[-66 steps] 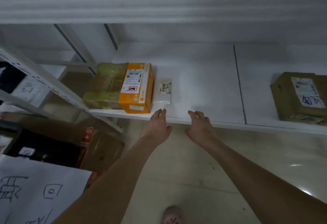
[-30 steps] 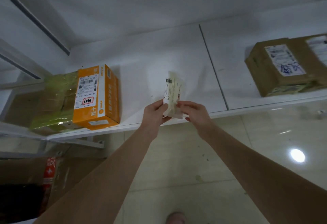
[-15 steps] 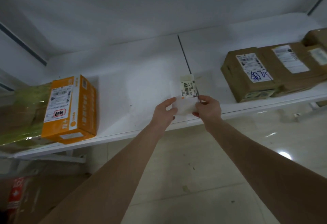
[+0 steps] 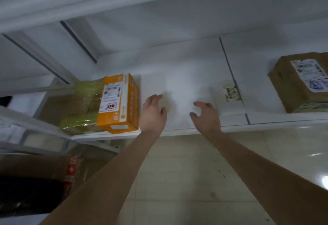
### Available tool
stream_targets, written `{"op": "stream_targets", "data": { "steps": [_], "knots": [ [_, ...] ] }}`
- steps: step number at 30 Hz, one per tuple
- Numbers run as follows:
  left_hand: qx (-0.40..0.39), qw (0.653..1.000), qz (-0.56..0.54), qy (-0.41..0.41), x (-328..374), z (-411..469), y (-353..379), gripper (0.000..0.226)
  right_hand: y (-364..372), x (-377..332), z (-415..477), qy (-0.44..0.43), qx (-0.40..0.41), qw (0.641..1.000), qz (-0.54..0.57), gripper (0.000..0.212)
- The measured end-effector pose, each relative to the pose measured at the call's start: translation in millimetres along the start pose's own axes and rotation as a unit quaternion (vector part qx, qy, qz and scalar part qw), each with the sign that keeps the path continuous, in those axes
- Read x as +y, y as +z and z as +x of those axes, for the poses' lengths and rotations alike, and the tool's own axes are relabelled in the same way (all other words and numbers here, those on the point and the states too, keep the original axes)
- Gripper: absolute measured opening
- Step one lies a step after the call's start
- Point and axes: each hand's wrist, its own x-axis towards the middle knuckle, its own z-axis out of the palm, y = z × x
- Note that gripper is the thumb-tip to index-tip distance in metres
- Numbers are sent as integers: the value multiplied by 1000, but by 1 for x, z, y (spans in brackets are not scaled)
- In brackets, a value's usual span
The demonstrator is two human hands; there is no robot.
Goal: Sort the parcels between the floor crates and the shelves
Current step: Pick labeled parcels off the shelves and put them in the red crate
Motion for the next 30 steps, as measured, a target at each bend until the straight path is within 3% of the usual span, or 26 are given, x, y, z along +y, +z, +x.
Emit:
{"op": "stream_targets", "data": {
  "steps": [6,9,12,16,18,21,23,26,30],
  "knots": [
    [98,978,135,-127,-89,-1,-83,58,81,-87,-30,-62,-168,978,109,63],
    [29,966,66,-250,-120,-1,-99,59,97,-108,-38,-72,-242,952,170,70],
    [-24,968,-5,-252,-122,-11,-94,49,100,-110,-44,-71,-293,928,220,62],
    [-14,954,-125,-270,-98,-26,-71,60,85,-91,-39,-27,-220,951,216,41],
    [-22,938,-185,-293,-83,-31,-59,65,68,-74,-37,12,-186,964,190,51],
    [-68,929,-227,-284,-60,-43,-40,53,42,-44,-42,76,-148,974,156,72],
    [-102,924,-258,-263,-42,-51,-29,42,27,-25,-49,88,-115,978,149,63],
    [-141,901,-301,-277,-21,-56,-14,46,8,-4,-56,113,-86,974,177,48],
    [-159,863,-346,-331,-11,-55,-3,52,-5,3,-51,130,-99,971,176,61]
  ]
}}
